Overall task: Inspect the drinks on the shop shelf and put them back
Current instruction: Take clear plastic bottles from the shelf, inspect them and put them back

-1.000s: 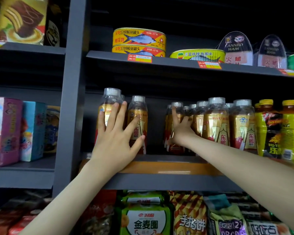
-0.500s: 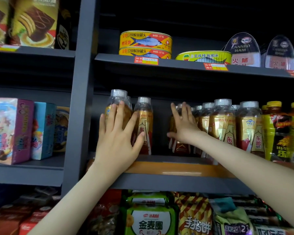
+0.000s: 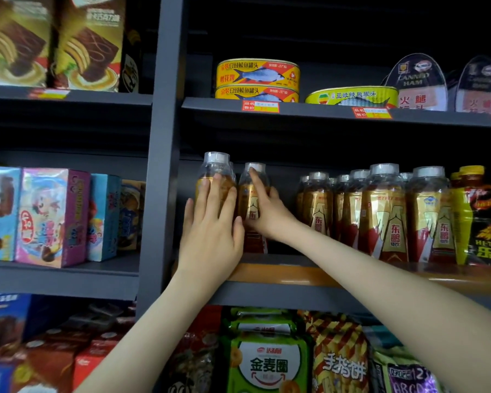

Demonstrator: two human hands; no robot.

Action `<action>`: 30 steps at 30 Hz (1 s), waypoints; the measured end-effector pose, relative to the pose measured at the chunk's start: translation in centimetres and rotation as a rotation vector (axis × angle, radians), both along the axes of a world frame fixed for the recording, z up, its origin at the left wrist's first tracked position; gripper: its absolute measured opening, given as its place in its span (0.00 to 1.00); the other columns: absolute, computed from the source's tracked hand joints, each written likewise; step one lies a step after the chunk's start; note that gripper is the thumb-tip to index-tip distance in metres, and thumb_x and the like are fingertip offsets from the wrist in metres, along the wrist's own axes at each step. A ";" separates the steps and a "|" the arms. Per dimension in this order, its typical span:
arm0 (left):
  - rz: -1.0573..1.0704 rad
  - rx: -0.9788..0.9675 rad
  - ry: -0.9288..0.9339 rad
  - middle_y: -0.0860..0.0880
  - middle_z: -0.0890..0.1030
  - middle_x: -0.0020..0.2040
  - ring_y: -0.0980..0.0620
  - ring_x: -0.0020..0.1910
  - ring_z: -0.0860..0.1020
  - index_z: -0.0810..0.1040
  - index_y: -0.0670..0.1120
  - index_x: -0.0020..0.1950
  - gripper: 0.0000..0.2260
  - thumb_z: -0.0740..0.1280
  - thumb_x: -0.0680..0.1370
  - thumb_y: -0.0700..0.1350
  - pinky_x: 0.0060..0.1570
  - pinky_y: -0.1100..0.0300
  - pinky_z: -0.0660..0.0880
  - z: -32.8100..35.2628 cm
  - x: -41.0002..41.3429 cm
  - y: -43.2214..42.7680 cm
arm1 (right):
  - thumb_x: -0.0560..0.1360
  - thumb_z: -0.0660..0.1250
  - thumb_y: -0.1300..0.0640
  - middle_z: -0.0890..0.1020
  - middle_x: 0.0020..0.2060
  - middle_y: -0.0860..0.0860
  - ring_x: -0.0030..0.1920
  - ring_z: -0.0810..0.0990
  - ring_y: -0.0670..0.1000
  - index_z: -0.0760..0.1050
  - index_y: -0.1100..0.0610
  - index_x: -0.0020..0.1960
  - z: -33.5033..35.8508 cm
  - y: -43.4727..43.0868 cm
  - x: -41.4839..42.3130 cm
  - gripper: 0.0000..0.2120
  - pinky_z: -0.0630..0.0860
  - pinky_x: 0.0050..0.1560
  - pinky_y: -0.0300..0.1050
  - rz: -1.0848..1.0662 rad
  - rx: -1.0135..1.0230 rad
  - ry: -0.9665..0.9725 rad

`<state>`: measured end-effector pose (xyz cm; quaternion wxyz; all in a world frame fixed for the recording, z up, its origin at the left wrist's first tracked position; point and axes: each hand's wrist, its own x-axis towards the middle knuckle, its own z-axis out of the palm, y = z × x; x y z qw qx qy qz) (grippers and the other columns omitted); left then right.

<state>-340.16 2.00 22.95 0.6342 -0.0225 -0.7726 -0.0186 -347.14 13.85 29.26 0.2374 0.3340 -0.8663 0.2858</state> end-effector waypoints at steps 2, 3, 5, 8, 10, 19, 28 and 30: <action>-0.001 0.001 -0.007 0.39 0.63 0.76 0.40 0.76 0.59 0.71 0.42 0.72 0.25 0.52 0.78 0.49 0.68 0.41 0.62 0.0 0.0 0.0 | 0.75 0.70 0.56 0.47 0.76 0.62 0.67 0.70 0.64 0.34 0.32 0.74 -0.2 0.3 0.4 0.50 0.74 0.62 0.54 0.004 -0.037 0.026; -0.011 0.004 -0.015 0.39 0.62 0.76 0.40 0.76 0.59 0.70 0.42 0.72 0.25 0.52 0.78 0.49 0.68 0.41 0.62 0.0 0.1 0.0 | 0.75 0.70 0.57 0.48 0.76 0.62 0.67 0.71 0.64 0.35 0.32 0.74 -0.2 0.5 0.8 0.50 0.75 0.60 0.53 0.006 -0.050 0.046; -0.043 0.014 -0.042 0.40 0.61 0.77 0.41 0.76 0.58 0.69 0.42 0.72 0.25 0.52 0.78 0.49 0.69 0.41 0.62 0.1 0.2 0.1 | 0.74 0.70 0.61 0.48 0.77 0.61 0.65 0.73 0.63 0.37 0.31 0.74 -0.4 1.3 1.6 0.51 0.78 0.51 0.45 0.008 -0.060 0.092; -0.092 0.033 -0.073 0.42 0.58 0.78 0.43 0.78 0.53 0.68 0.43 0.73 0.26 0.51 0.79 0.54 0.71 0.44 0.56 0.0 0.1 -0.1 | 0.75 0.70 0.62 0.47 0.78 0.57 0.63 0.76 0.60 0.37 0.27 0.72 -0.6 3.1 3.1 0.51 0.76 0.44 0.38 -0.016 -0.054 0.178; -0.100 0.028 -0.082 0.42 0.57 0.78 0.43 0.78 0.51 0.68 0.44 0.73 0.28 0.50 0.80 0.58 0.72 0.45 0.52 0.1 0.1 -0.1 | 0.76 0.70 0.60 0.44 0.78 0.54 0.60 0.77 0.59 0.34 0.25 0.70 -0.7 4.7 4.5 0.51 0.79 0.47 0.44 -0.061 0.023 0.322; -0.913 0.180 -0.183 0.54 0.69 0.70 0.60 0.71 0.65 0.64 0.52 0.72 0.26 0.67 0.77 0.56 0.71 0.62 0.62 0.7 6.9 5.5 | 0.75 0.68 0.63 0.48 0.76 0.53 0.70 0.68 0.62 0.45 0.36 0.74 -2.3 10.1 11.1 0.43 0.80 0.47 0.47 0.070 0.114 0.852; -1.166 0.572 -0.322 0.61 0.81 0.54 0.61 0.54 0.80 0.67 0.61 0.60 0.25 0.75 0.68 0.54 0.50 0.68 0.75 -9.2 15.9 11.0 | 0.72 0.71 0.49 0.48 0.75 0.34 0.71 0.65 0.44 0.33 0.24 0.68 -13.7 15.0 20.3 0.50 0.73 0.66 0.51 0.393 -0.015 0.244; -1.054 0.635 -0.472 0.66 0.81 0.52 0.64 0.51 0.80 0.67 0.61 0.60 0.25 0.73 0.66 0.60 0.48 0.69 0.75 -13.9 17.9 12.0 | 0.71 0.71 0.46 0.61 0.72 0.31 0.71 0.66 0.41 0.41 0.23 0.69 -17.3 17.0 21.6 0.45 0.69 0.69 0.49 0.536 -0.231 -0.147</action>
